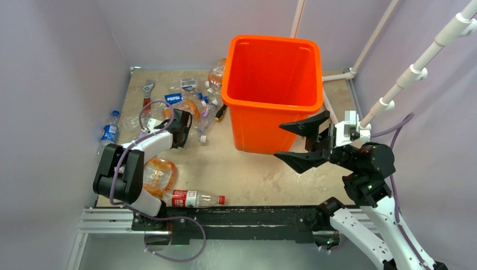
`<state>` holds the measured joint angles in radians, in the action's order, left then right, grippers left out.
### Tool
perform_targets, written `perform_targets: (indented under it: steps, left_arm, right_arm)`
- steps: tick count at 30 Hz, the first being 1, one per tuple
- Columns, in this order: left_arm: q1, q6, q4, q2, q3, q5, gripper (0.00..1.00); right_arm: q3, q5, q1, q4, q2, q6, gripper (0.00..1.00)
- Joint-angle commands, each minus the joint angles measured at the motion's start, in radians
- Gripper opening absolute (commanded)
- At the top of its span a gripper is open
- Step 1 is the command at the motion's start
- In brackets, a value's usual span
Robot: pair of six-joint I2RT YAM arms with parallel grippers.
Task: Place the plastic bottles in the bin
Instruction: Pick up the plastic bottle at the center of the board.
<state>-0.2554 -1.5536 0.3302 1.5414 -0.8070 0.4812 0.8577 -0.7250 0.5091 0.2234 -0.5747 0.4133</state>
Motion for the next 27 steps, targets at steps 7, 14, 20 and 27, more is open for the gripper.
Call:
perform_targets:
  steps: [7,14,20,27]
  left_arm:
    - [0.013,0.034,0.037,-0.164,0.014,-0.036,0.12]
    - [0.012,0.119,0.137,-0.433,-0.040,-0.048,0.00]
    - [0.012,0.328,0.033,-0.678,-0.102,-0.072,0.00]
    - [0.011,0.466,-0.510,-0.782,-0.097,-0.425,0.00]
  right_arm:
    - [0.039,0.005,-0.001,-0.022,0.007,-0.030,0.83]
    - [0.040,-0.015,-0.002,0.009,-0.011,-0.011,0.83]
    - [0.016,-0.026,-0.001,0.116,-0.041,0.058,0.83]
    - [0.066,-0.044,0.002,0.347,-0.189,0.235,0.82]
